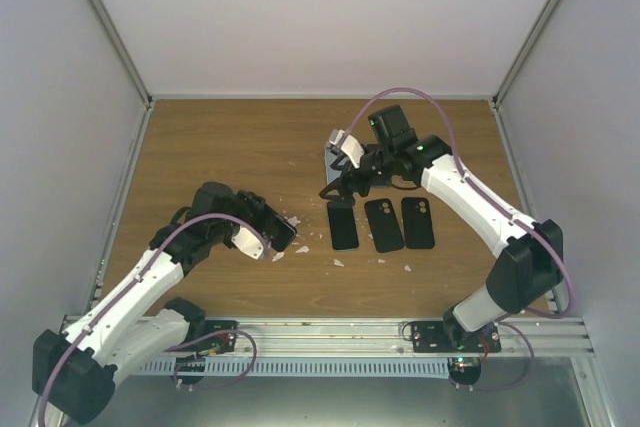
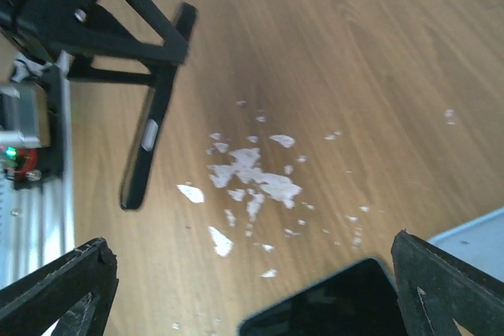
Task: Take the phone out of the phone case
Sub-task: Pick up the phone at the center of the board.
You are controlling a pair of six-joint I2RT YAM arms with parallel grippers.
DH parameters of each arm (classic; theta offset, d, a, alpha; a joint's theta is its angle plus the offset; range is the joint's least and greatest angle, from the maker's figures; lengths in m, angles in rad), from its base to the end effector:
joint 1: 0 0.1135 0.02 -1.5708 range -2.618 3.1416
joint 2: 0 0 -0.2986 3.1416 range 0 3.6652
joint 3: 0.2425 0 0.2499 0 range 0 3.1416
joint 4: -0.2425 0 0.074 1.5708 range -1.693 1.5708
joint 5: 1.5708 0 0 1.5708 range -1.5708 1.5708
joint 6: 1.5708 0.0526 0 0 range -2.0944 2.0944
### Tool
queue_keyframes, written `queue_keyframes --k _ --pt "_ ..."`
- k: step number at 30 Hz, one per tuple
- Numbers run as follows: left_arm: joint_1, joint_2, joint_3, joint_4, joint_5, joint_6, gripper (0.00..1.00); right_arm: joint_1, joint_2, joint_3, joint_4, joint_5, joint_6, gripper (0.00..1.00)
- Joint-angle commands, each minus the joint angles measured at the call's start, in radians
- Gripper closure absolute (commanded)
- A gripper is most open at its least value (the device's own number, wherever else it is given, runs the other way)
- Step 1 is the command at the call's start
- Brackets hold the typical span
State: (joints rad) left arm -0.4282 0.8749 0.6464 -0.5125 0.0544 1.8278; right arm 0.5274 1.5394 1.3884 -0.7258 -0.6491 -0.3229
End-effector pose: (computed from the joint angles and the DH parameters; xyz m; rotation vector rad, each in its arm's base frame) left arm 0.1551 -0.0739 0.2608 2.1803 1.0021 0.6308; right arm 0.2723 0.1954 0.3457 -1.2443 2.0468 0.8836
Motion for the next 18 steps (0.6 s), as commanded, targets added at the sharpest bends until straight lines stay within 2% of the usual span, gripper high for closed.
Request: queue_keyframes --k 1,10,18 --pt "-0.06 0.028 0.057 0.119 -0.005 0.129 0.56 0.054 0.03 0.023 -0.018 -0.083 0.08 0.06" --pt "-0.162 0.149 0.171 0.131 -0.072 0.153 0.57 0.114 0.109 0.033 0.019 -0.201 0.183 0.15" --pt "-0.21 0.202 0.214 0.149 -0.094 0.153 0.57 0.136 0.17 0.035 0.092 -0.247 0.287 0.34"
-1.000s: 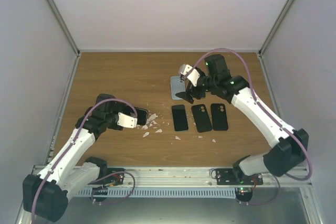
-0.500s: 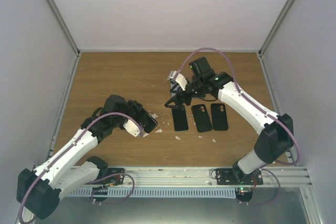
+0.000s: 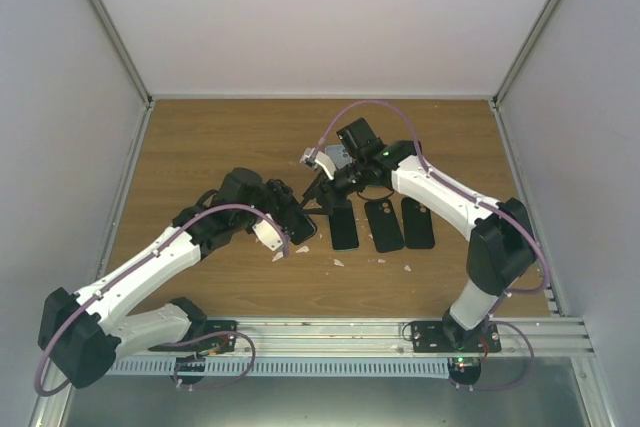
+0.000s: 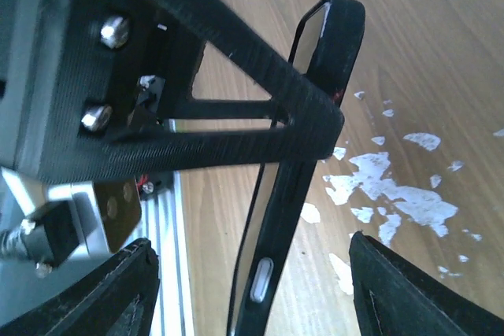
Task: Take the phone out of the phone case
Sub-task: Pick up the phone at the center of the board.
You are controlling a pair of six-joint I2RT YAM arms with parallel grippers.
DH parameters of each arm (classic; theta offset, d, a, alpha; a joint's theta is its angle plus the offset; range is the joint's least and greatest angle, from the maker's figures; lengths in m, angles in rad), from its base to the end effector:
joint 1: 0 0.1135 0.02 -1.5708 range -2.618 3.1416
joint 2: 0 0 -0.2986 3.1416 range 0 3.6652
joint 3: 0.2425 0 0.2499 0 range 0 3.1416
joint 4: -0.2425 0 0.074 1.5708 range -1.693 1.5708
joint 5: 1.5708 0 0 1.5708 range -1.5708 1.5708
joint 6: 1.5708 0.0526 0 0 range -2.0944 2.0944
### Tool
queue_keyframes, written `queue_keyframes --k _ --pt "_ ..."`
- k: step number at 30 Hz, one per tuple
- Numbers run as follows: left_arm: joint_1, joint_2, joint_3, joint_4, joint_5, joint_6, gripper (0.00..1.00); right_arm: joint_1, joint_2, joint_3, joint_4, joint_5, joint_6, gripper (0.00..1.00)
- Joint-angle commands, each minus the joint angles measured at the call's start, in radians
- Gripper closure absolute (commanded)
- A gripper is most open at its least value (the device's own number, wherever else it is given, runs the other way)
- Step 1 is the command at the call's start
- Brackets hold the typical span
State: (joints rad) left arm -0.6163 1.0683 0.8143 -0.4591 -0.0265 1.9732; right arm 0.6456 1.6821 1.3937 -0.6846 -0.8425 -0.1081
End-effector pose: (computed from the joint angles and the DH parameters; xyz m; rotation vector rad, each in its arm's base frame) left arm 0.1818 -0.1271 0.2895 2.3000 0.6666 0.7118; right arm 0.2672 0.2505 0.3087 -1.2400 2.1959 1.2835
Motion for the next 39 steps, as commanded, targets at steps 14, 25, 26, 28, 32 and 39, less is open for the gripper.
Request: queue_keyframes --k 14,25,26,28,32,39 --pt "-0.049 0.07 0.095 0.1 -0.029 -0.028 0.58 0.055 0.1 0.046 0.079 0.075 0.103 0.63" --pt "-0.051 0.088 0.11 0.131 -0.051 -0.068 0.39 0.03 0.087 0.061 0.084 0.084 0.107 0.99" --pt "-0.051 0.089 0.11 0.143 -0.056 -0.076 0.31 0.021 0.079 0.061 0.087 0.077 0.107 1.0" --pt "-0.05 0.091 0.114 0.172 -0.073 -0.094 0.17 -0.002 0.067 0.062 0.096 0.062 0.117 1.0" --pt "-0.034 0.106 0.16 0.21 -0.087 -0.161 0.01 -0.048 0.036 0.059 0.121 0.032 0.13 1.0" --pt "0.001 0.181 0.329 0.213 -0.123 -0.402 0.01 -0.152 -0.021 0.053 0.238 -0.039 0.182 1.0"
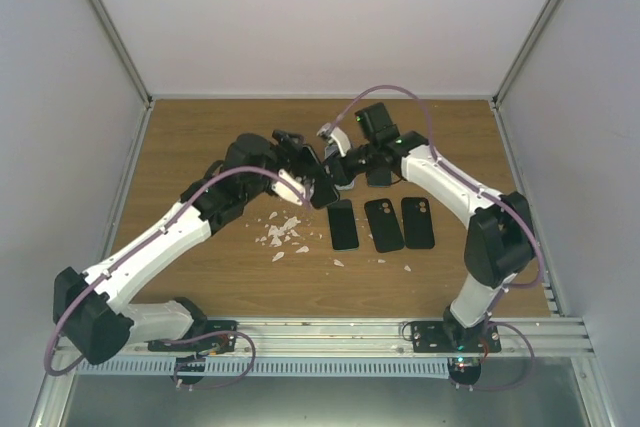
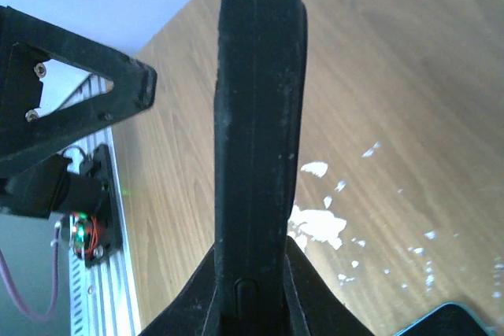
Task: Take the phone out of the phone case
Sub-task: Pick up the phone at the center of the board.
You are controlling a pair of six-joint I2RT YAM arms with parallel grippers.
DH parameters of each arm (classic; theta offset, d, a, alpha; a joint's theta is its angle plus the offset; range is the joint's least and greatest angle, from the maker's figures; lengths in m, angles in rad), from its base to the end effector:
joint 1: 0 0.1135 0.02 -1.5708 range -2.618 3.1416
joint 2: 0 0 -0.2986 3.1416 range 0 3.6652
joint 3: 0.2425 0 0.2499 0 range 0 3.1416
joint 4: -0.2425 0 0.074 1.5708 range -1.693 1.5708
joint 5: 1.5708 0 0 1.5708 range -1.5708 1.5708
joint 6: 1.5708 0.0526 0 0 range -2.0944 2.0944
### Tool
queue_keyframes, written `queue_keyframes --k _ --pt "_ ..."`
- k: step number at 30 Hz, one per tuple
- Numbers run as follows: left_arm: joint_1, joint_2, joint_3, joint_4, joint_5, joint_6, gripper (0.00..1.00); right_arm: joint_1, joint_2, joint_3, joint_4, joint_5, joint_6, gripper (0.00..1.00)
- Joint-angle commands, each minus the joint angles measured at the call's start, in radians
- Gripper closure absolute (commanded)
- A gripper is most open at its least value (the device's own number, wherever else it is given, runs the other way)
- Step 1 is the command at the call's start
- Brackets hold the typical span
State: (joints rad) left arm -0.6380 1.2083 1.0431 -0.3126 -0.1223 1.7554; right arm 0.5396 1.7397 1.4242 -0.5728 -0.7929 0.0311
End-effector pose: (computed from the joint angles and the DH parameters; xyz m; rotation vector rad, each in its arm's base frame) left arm 0.2250 -0.1588 0.3540 1.9676 0.8582 0.8031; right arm 0.3148 0.2322 0.3036 -0.9640 2.2685 1.2230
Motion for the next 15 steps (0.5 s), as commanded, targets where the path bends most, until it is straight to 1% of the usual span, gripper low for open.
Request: queue_keyframes --k 1,7,12,15 --pt "0.029 0.056 0.138 0.049 -0.028 -0.245 0.01 -0.06 -0.086 0.023 0.146 -0.101 0.055 0.99" --pt "0.073 0.154 0.372 -0.084 0.004 -0.539 0.01 -0.143 -0.134 0.024 0.27 -0.174 0.131 1.0" --pt "0.106 0.231 0.499 -0.137 0.008 -0.751 0.01 -0.206 -0.168 0.029 0.377 -0.229 0.22 0.99" --pt "0.128 0.239 0.54 -0.136 0.057 -0.881 0.01 -0.234 -0.182 0.032 0.423 -0.261 0.258 1.0"
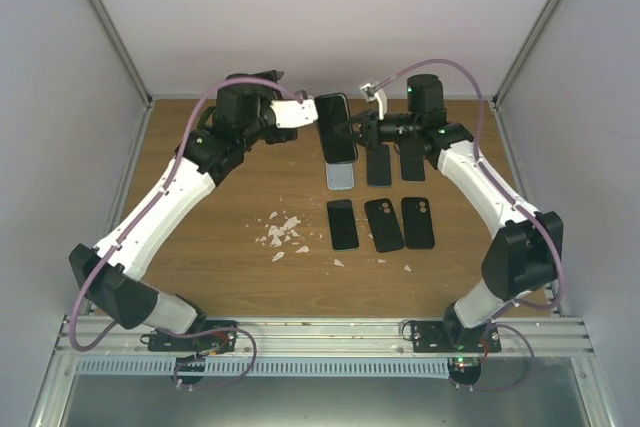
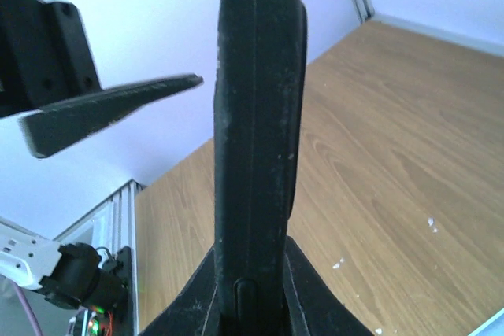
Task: Take the phone out of the phone case
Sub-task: Pick up the phone at the center of the board.
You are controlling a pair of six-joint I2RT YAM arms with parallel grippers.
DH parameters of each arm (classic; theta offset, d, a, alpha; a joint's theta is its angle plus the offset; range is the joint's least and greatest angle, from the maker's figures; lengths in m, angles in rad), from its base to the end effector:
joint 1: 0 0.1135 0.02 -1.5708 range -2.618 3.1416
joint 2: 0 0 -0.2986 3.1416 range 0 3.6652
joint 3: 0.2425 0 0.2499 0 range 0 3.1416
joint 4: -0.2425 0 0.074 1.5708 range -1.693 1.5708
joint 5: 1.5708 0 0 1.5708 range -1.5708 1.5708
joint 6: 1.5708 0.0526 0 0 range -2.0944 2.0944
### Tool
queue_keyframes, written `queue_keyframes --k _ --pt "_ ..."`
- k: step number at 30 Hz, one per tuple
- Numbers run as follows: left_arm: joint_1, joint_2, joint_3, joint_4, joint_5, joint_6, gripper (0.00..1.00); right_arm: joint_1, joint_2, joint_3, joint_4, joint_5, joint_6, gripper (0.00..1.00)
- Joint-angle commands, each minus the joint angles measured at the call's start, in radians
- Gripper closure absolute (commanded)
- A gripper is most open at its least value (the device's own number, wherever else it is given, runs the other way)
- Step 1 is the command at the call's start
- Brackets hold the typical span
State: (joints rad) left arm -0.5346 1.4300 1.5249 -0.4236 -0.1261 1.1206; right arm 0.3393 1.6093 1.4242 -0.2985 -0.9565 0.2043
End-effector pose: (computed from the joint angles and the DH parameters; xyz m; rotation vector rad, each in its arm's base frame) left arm 0.2902 -0.1641 0.4511 1.3610 1.3690 0.5151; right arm 0.3377 0.1648 0.3777 -0.7528 1.9346 1.3106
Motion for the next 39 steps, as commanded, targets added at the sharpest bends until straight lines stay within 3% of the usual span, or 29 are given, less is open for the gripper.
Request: queue_keyframes --k 1,10,15,23,28,39 --pt "0.033 0.016 0.073 -0.031 0.088 -0.285 0.01 -0.041 -0.056 0.032 0.165 -0.11 0.095 1.0" --pt "0.058 0.025 0.175 -0.115 0.415 -0.65 0.01 -0.096 -0.092 -0.007 0.474 -0.259 0.32 1.0" --pt "0.096 -0.039 0.082 -0.028 0.652 -0.813 0.01 -0.109 -0.107 -0.026 0.647 -0.341 0.449 1.0" --pt "0.14 -0.111 -0.062 0.088 0.949 -1.024 0.01 -0.111 -0.147 -0.131 1.062 -0.383 0.776 0.99" --pt "0.139 -0.148 -0.184 0.167 1.037 -1.083 0.01 -0.109 -0.175 -0.196 1.219 -0.358 0.9 1.0" --pt "0.139 -0.137 -0.27 0.321 1.092 -1.245 0.06 -0.11 -0.2 -0.267 1.23 -0.269 0.996 1.0"
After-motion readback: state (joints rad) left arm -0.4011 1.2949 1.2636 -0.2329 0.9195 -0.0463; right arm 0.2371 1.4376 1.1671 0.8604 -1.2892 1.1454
